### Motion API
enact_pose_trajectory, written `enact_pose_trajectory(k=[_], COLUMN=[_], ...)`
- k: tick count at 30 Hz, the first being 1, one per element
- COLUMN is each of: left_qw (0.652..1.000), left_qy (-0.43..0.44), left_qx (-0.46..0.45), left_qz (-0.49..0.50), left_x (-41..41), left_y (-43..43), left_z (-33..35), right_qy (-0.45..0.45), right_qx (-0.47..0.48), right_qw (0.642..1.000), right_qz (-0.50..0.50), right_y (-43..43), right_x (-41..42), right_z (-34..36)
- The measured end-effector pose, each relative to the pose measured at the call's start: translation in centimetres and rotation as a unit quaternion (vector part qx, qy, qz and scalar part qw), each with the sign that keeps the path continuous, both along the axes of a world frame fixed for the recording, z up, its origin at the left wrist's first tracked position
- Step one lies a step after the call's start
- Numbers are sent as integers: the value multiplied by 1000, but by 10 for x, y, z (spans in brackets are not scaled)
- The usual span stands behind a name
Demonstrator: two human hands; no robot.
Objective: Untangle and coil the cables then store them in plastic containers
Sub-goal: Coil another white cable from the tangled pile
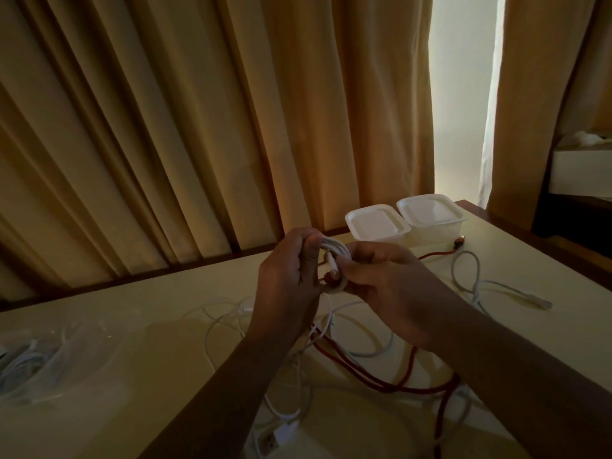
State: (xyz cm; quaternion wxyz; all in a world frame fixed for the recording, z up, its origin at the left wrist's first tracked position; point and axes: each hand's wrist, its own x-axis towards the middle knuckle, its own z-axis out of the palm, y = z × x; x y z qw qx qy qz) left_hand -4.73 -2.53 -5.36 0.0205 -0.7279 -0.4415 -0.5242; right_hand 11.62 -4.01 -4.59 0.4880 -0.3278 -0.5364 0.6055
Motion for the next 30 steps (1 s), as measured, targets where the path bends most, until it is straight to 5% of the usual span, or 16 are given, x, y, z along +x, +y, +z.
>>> enact_pose_trajectory(k=[6, 11, 15, 22, 30], left_qw=[998, 998, 1000, 998, 994], left_qy=[-17, -10, 28, -9, -33], left_qx=[-62, -63, -6, -49, -103], left_qz=[-16, -8, 7, 27, 8], left_x=[2, 4, 2, -1, -5], left_y=[-5, -7, -6, -4, 0], left_z=[1, 1, -1, 1, 1], right_qy=[96, -106, -316, -396, -384], right_qx=[-75, 66, 226, 437, 363], right_qw=[988, 992, 906, 771, 805], right_qz=[93, -26, -169, -238, -270], right_y=[5, -1, -6, -1, 11], right_x=[3, 0, 2, 2, 18], right_z=[-3, 4, 4, -8, -6])
